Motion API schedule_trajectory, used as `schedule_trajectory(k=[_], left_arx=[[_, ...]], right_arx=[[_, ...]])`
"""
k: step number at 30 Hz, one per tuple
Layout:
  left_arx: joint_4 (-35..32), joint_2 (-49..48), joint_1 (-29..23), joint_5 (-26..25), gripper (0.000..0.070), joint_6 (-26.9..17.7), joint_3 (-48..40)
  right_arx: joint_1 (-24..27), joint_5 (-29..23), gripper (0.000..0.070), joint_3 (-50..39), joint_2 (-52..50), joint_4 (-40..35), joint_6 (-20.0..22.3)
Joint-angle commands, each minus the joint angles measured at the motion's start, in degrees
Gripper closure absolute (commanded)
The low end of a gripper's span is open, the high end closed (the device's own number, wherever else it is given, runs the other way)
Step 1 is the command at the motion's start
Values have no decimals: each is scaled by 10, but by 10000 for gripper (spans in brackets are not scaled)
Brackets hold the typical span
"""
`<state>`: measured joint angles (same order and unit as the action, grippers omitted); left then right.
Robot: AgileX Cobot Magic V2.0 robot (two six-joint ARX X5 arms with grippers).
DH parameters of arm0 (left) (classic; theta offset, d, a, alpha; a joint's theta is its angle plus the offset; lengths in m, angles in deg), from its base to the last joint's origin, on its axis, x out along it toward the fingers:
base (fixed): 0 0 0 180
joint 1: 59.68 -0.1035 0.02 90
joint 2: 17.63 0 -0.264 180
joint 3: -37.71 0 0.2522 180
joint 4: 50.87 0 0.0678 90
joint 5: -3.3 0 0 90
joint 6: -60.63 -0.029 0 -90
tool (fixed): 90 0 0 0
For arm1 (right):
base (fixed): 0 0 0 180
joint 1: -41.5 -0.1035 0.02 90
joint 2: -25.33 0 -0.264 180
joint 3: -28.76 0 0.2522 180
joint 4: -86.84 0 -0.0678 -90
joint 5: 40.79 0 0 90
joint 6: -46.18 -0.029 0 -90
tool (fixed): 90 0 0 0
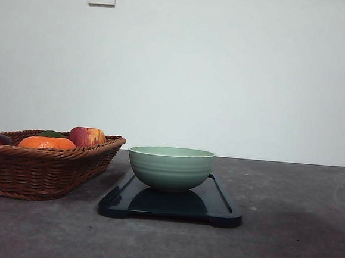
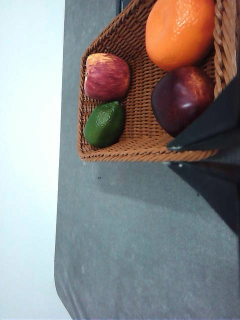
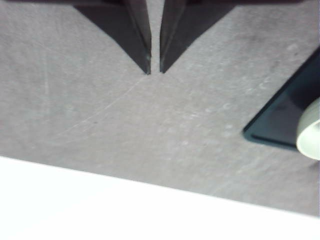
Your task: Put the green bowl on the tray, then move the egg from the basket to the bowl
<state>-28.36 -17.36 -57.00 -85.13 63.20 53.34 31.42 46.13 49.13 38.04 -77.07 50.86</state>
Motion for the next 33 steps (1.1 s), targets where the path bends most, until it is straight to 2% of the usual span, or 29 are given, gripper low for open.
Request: schedule_trajectory(k=[1,7,33], left_arx=[[-7,-1,0,2,677,0,-11],[-7,-1,0,1,677,0,-11],[-7,-1,0,1,677,0,-11]], right_arx=[[5,0,676,-17,-36,-7,4],[20,-1,676,-59,-127,22,3],[24,0,676,-59,-125,19,3]])
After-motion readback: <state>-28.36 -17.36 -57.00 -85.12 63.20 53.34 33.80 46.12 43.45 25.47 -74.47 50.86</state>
